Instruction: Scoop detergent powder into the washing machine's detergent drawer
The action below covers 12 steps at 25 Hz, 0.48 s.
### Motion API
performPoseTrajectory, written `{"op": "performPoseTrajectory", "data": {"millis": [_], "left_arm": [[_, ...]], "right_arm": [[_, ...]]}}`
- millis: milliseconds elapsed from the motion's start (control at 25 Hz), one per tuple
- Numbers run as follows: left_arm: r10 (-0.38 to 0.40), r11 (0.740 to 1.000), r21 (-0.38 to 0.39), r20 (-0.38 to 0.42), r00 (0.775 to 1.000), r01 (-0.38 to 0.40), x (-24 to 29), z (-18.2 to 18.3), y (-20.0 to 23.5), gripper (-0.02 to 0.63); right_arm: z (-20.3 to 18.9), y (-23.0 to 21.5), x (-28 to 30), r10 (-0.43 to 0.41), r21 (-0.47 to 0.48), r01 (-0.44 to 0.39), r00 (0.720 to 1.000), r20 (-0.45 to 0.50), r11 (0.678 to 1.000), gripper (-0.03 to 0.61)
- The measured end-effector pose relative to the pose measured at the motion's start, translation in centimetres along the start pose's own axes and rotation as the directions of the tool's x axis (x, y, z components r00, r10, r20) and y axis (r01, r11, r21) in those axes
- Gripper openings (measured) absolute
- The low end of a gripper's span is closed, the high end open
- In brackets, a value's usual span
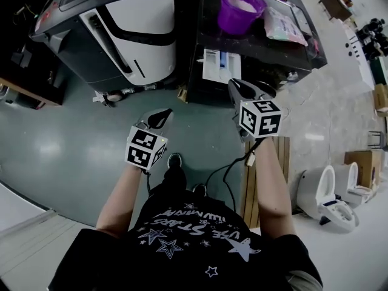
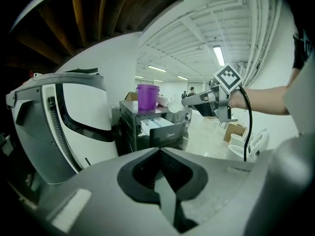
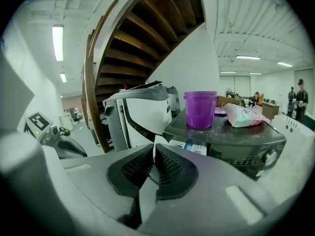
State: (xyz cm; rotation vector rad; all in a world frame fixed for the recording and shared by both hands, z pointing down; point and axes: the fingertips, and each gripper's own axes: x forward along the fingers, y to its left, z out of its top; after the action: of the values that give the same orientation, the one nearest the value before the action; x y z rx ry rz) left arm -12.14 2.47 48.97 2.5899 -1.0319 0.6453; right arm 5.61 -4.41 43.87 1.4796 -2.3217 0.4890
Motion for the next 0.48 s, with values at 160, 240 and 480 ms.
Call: {"op": "performPoseTrajectory", "data": {"millis": [160, 240, 480], "left_arm": [[0.009, 1.0, 0.008, 0.018, 1.0, -0.009, -1.2, 0.3, -3.1, 0.0], [0.015, 1.0, 0.017, 0.024, 1.0, -0.015, -1.8, 0.4, -4.6, 0.0], [0.038, 0.999, 0.02, 0.047, 0.998, -0.039, -3.7, 0.4, -8.1, 0.0]], "right_arm": [[-1.1, 1.0, -3.8, 0.02, 0.016, -0.02, 1.0, 0.025, 1.0, 0.035], [-1.7, 1.2, -5.6, 0.025, 0.019, -0.025, 0.999, 0.035, 0.999, 0.035], [-3.0, 1.8, -9.9, 0.029, 0.009, -0.03, 0.998, 0.059, 1.0, 0.035]]}}
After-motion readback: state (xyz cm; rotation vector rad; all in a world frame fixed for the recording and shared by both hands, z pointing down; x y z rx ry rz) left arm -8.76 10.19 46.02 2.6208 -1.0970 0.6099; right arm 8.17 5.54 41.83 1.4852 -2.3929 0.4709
